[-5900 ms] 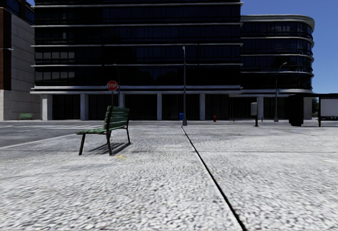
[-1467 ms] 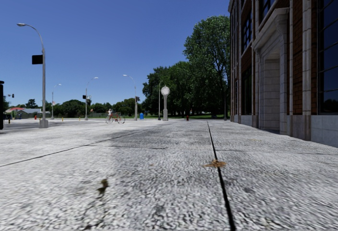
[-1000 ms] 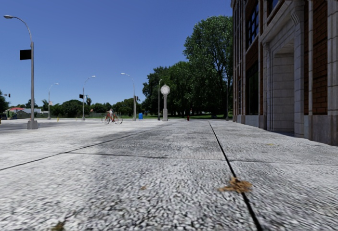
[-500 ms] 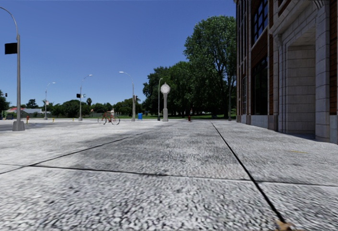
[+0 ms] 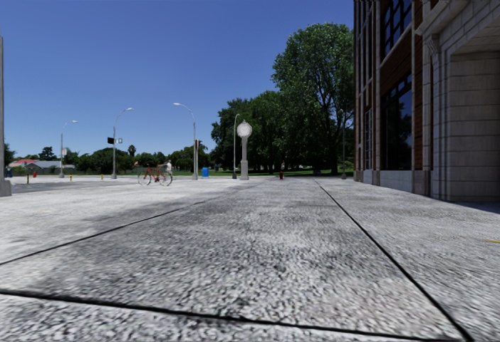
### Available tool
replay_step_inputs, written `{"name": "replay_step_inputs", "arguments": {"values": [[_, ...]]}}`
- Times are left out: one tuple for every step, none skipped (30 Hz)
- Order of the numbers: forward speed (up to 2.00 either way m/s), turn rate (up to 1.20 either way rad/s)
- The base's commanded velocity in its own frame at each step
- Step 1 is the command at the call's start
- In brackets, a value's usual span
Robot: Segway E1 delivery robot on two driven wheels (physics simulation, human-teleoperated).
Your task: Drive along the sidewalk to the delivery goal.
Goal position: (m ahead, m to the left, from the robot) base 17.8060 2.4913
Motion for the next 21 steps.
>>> {"name": "replay_step_inputs", "arguments": {"values": [[2.0, 0.0], [2.0, 0.0], [2.0, 0.0], [2.0, 0.0], [2.0, 0.0], [2.0, 0.0], [2.0, 0.0], [2.0, 0.0], [2.0, 0.0], [2.0, 0.0], [2.0, 0.0], [2.0, 0.0], [2.0, 0.0], [2.0, 0.0], [2.0, 0.0], [2.0, 0.0], [2.0, 0.0], [2.0, 0.0], [2.0, 0.0], [2.0, 0.2], [2.0, 0.34]]}}
